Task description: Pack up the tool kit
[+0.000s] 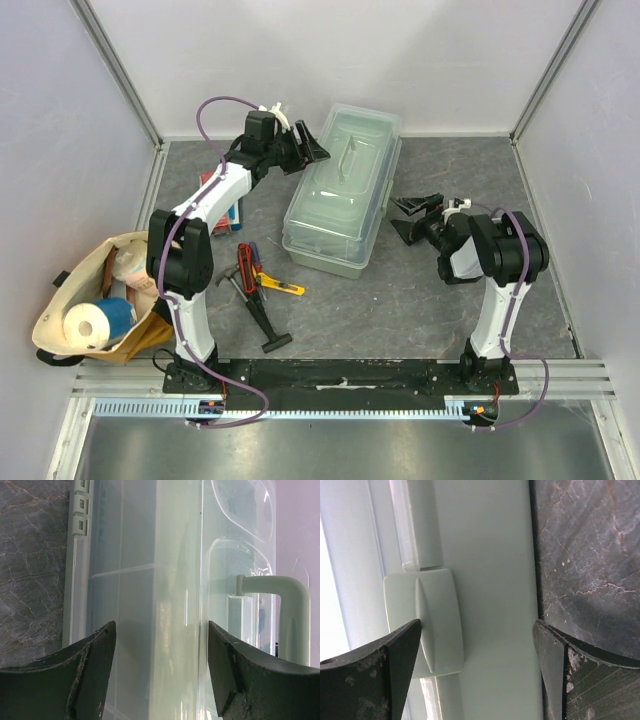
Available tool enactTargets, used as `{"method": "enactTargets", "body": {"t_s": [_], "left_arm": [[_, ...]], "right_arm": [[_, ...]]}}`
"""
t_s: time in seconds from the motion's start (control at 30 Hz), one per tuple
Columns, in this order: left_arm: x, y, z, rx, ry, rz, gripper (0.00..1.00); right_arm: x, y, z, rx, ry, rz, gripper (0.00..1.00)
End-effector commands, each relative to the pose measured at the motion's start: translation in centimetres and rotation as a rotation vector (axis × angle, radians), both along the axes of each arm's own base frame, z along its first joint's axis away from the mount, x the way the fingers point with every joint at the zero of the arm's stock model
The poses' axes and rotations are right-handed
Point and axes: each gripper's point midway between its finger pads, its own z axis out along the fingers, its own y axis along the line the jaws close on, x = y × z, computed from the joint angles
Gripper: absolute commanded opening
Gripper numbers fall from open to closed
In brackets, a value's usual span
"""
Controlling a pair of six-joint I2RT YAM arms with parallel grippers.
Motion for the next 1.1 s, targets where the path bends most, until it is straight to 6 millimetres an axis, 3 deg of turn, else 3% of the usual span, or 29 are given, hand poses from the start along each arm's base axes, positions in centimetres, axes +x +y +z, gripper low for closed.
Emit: {"method": "enactTargets", "body": {"t_s": [0.0,0.33,0.47,0.83,1.07], "left_arm": [[-6.1,-2.3,-8.0,0.005,0.348,-0.121,0.74],[-5.9,-2.8,-7.6,-0.032,0.360,-0.119,0.74],[-5.6,-3.0,-7.4,-0.051,0.366,-0.114,0.74],[-4.7,-3.7,-7.0,-0.067,0.362,-0.127,0.74],[-4.8,-3.8,-7.7,-0.064,0.379,-0.133,0.74]], "right_arm": [[-0.9,2.7,8.4,0.150,-0.355,0.108,0.98],[-1.1,3.9,14.3,0.249,-0.460,0.127,0.98],[-1.2,4.9,15.4,0.281,-0.472,0.156,0.98],[-2.4,9.2,13.9,0.183,-0.543,0.356,0.96],[-2.3,11.0,12.3,0.110,-0.538,0.416,0.77]]}}
